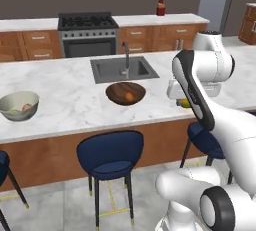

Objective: Take the fruits from the plate on the dining counter and place two fruits in each bowl.

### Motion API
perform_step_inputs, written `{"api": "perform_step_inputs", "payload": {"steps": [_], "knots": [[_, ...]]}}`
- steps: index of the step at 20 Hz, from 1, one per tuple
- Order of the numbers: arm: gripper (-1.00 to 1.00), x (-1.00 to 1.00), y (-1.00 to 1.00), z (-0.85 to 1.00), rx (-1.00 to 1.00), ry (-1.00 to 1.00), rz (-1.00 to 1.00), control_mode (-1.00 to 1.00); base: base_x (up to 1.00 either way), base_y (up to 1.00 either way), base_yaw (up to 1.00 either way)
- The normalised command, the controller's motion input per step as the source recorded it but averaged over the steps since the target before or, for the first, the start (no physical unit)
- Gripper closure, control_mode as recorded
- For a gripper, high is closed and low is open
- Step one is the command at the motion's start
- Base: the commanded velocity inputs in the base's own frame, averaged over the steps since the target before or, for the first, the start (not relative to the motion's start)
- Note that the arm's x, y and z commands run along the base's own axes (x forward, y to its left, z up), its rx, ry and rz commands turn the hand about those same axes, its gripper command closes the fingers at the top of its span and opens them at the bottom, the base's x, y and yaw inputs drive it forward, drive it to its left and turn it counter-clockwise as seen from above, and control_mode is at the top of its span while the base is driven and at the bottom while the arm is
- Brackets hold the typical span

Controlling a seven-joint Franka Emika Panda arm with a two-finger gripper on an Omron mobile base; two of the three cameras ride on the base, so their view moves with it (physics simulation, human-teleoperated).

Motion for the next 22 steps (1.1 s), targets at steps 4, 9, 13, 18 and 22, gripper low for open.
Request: {"api": "perform_step_inputs", "payload": {"steps": [4, 9, 13, 18, 22], "knots": [[1.00, 0.00, 0.00, 0.00, 0.00, 0.00, 0.00, 1.00, 0.60, 0.13, 0.03], [1.00, 0.00, 0.00, 0.00, 0.00, 0.00, 0.00, 1.00, 0.51, 0.25, 0.03], [1.00, 0.00, 0.00, 0.00, 0.00, 0.00, 0.00, 1.00, 0.49, 0.26, 0.00], [1.00, 0.00, 0.00, 0.00, 0.00, 0.00, 0.00, 1.00, 0.58, 0.34, 0.00], [1.00, 0.00, 0.00, 0.00, 0.00, 0.00, 0.00, 1.00, 0.75, 0.42, 0.00]]}}
